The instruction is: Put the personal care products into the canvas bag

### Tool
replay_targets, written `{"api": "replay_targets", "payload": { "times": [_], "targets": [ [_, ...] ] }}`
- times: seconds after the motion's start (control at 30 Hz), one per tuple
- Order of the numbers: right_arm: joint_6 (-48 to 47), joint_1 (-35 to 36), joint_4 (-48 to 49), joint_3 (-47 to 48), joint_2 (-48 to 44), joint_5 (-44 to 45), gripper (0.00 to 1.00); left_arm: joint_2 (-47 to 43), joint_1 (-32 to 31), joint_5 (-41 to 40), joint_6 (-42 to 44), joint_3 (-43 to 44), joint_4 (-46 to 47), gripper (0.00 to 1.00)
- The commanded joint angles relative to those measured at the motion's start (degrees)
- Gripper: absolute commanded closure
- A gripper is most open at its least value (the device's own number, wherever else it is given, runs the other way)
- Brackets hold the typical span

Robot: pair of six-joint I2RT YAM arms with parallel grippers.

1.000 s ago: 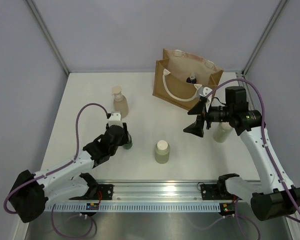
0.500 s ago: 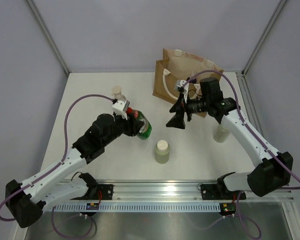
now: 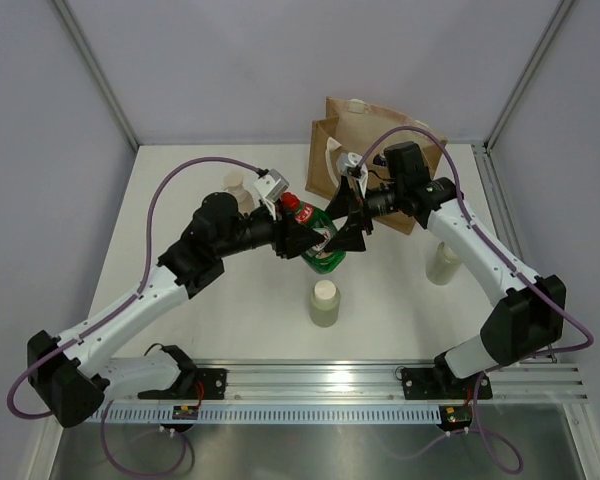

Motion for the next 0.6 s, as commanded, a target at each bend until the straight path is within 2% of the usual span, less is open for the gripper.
{"api": "replay_targets", "payload": {
  "times": [0.0, 0.1, 0.33, 0.43, 0.47, 0.57],
  "targets": [
    [-9.96, 0.66, -7.09, 1.81, 0.86, -6.87, 0.01, -0.60, -0.03, 6.38, -1.75, 4.84, 14.48, 1.00],
    [-13.15, 1.89, -11.76, 2.25, 1.39, -8.92, 0.02, 0.45, 0.76, 7.26, -3.51, 4.58, 17.46, 1.00],
    [-11.76, 2.60, -11.95, 0.94, 0.86, -10.42, 0.12, 2.65, 1.81, 8.14, -5.18, 6.50, 20.99, 1.00],
    [-8.34, 2.68, -9.67, -0.03, 0.16, -10.07, 0.26, 3.18, 1.99, 8.58, -5.18, 6.95, 21.17, 1.00],
    [-7.45, 2.69, -8.44, -0.21, -0.02, -9.98, 0.38, 3.27, 2.08, 8.58, -5.18, 6.86, 21.00, 1.00],
    [-6.48, 2.60, -8.43, 0.05, -0.19, -9.89, 0.64, 2.66, 2.25, 8.14, -5.44, 5.81, 21.08, 0.96]
  ]
}}
